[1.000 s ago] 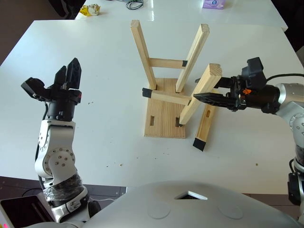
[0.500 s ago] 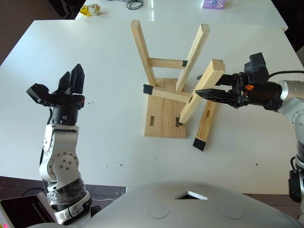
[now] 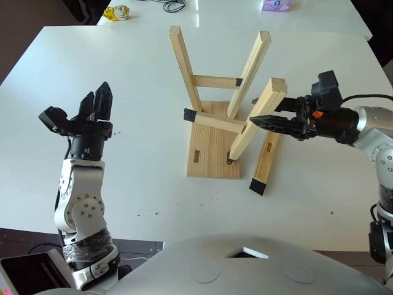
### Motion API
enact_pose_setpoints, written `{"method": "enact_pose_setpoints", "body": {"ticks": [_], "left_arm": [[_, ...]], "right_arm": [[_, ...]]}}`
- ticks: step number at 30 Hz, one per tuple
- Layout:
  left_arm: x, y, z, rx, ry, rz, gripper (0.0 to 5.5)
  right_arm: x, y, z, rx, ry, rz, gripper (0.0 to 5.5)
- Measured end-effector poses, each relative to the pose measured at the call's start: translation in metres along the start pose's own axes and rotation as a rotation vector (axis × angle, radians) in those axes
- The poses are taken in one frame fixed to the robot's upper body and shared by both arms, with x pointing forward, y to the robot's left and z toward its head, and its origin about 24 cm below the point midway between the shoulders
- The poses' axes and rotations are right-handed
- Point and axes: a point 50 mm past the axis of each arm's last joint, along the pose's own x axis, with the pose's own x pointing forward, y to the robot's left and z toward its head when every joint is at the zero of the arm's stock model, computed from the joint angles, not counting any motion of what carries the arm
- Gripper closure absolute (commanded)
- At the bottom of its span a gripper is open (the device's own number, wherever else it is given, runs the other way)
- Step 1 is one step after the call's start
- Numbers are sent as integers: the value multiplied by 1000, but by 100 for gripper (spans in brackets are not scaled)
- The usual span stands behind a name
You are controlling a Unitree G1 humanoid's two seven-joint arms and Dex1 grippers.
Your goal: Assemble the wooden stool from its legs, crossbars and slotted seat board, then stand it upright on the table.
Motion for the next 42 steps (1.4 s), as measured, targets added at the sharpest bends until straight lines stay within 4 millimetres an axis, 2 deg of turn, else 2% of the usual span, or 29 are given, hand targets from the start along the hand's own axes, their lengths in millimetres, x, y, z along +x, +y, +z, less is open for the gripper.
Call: {"method": "enact_pose_setpoints", "body": {"ticks": [27,42], "left_arm": [[-6,-2,-12,-30,19,7,191],[-11,-6,-17,-54,9,11,191]], "right_arm": [[-1,-6,0,-74,17,7,344],[2,-11,13,-129,32,21,345]]}}
